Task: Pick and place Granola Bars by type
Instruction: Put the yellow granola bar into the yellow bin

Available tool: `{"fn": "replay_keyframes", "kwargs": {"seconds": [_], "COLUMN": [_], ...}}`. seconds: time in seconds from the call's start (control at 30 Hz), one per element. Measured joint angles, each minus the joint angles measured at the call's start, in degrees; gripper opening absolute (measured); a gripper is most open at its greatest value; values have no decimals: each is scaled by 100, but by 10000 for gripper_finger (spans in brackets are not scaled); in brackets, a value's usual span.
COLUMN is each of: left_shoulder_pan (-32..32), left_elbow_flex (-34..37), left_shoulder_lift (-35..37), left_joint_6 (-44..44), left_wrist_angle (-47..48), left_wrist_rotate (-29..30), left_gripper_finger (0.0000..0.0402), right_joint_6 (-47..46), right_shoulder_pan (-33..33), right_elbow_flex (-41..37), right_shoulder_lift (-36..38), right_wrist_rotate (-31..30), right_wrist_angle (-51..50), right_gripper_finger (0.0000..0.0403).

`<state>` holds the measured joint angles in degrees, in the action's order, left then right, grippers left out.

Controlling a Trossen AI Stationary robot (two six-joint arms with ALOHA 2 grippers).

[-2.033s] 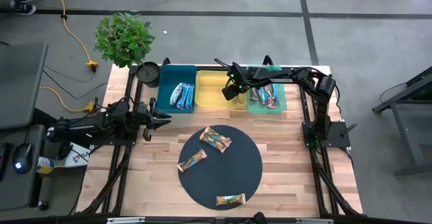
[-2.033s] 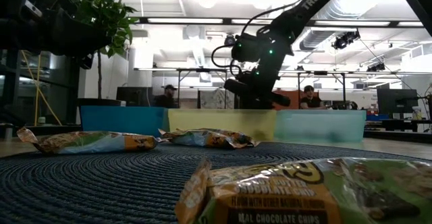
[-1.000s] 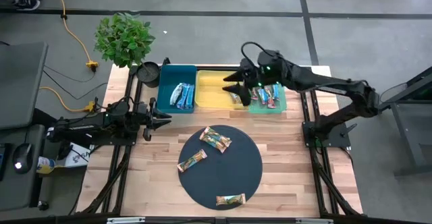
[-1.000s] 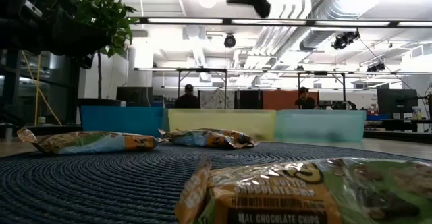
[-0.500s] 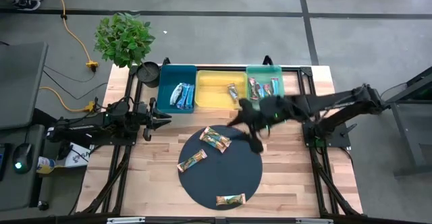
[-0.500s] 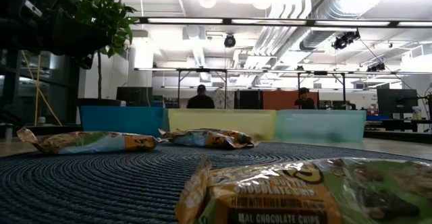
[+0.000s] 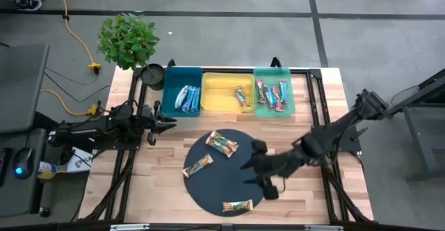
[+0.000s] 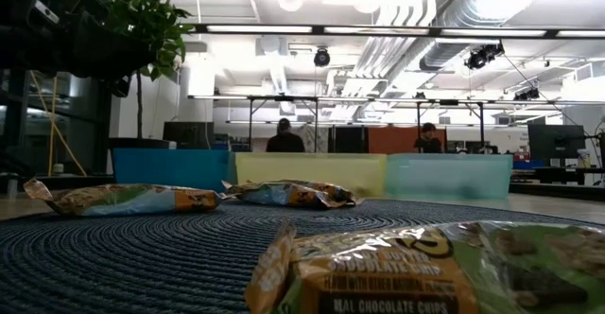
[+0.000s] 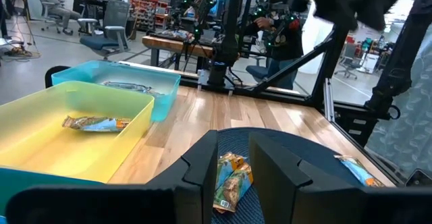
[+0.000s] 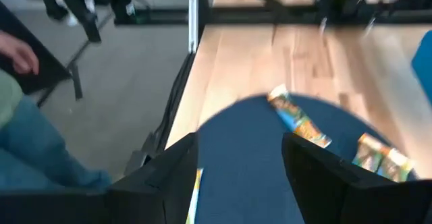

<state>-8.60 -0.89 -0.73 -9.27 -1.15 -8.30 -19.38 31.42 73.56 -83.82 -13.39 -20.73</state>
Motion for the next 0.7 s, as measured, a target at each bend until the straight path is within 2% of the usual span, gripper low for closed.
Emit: {"fn": "replay_keyframes", "kwargs": {"seconds": [0.27,0.4,0.7], "left_shoulder_pan": [-1,0,0], "left_elbow_flex": [-1,1,-1], "left_shoulder_lift": [2,1,2], "left_joint_6": [1,0,1], "left_wrist_angle": [2,2,2], "left_wrist_rotate": [28,31,34], "left_gripper_finger": [82,82,82], "right_joint_6": [-745,-1049,-1071], "right_shoulder_pan": [394,393,387], "right_elbow_flex": [0,0,0], "right_shoulder_lift": [-714,-986,-1186], "right_wrist_rotate": [-155,120,876], "right_wrist_angle": [-6,-6,-66], "right_gripper_finger": [199,199,199]}}
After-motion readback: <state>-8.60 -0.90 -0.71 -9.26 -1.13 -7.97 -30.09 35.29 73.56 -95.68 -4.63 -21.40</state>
